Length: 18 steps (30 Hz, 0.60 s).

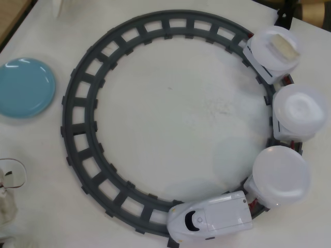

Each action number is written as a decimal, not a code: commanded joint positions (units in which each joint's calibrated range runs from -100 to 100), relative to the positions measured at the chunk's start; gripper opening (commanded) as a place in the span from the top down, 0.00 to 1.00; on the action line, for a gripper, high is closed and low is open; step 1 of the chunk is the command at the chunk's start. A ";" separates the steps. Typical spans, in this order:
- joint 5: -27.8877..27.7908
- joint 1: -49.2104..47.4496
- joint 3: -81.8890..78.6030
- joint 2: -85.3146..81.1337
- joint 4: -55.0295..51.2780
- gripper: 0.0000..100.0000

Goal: Pick up the sushi from the Shinkansen and put it on the blue dish

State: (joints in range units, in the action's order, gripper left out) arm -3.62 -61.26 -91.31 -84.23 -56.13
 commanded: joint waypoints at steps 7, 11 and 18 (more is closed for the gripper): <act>-0.35 0.87 4.47 0.24 -0.13 0.73; -0.35 0.87 9.79 0.48 -2.93 0.73; -0.51 0.96 21.79 0.57 -7.43 0.73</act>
State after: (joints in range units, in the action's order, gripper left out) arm -3.72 -61.18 -76.30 -83.89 -62.86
